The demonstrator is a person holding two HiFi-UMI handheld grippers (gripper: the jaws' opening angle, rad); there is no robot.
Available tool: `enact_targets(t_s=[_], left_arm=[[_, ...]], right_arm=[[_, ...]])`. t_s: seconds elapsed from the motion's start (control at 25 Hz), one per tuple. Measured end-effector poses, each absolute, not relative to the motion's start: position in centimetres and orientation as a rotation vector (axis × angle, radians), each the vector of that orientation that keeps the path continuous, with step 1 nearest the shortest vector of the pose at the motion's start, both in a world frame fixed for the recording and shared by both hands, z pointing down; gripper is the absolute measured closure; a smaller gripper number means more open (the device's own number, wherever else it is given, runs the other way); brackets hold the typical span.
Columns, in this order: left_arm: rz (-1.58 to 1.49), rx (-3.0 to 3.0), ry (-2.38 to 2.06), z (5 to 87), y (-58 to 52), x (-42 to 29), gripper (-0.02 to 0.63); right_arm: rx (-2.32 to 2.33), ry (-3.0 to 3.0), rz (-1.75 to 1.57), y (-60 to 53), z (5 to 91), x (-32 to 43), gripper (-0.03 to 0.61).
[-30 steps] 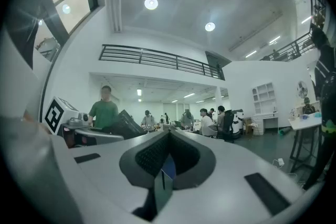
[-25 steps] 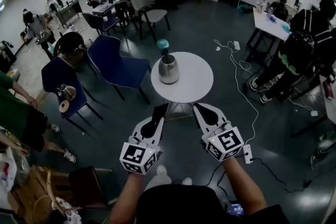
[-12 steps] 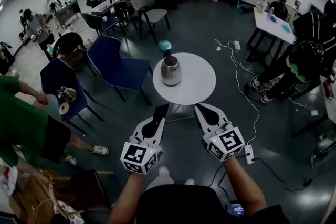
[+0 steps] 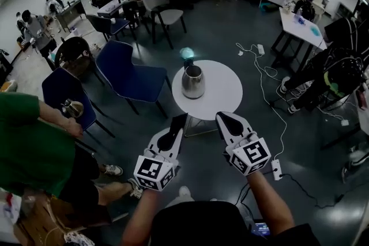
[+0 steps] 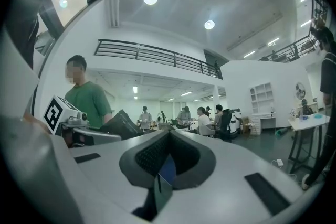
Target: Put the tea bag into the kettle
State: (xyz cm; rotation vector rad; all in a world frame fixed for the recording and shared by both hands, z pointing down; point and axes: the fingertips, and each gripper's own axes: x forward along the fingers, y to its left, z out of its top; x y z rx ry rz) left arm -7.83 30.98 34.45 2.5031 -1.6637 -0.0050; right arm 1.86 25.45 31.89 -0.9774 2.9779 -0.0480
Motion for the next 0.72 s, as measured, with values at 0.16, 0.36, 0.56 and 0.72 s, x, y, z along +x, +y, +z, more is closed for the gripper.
enact_targets(t_s=[0.16, 0.36, 0.56, 0.72], left_arm=[[-0.025, 2.506, -1.647, 34.3, 29.6, -11.0, 0.601], [-0.046, 2.503, -1.632, 34.2, 28.2, -13.4, 0.6], [-0.068, 2.485, -1.629, 35.4, 26.6, -15.4, 0.6], [-0.066, 2.472, -1.624, 35.8, 24.7, -16.1, 0.6]], right_arm=[[-0.997, 2.989, -0.035, 24.3, 31.7, -1.2, 0.561], [-1.016, 3.004, -0.024, 23.4, 31.8, -3.5, 0.562], [-1.033, 3.016, -0.021, 21.8, 32.9, -5.0, 0.562], [-1.044, 3.015, -0.028, 19.6, 33.1, -5.4, 0.561]])
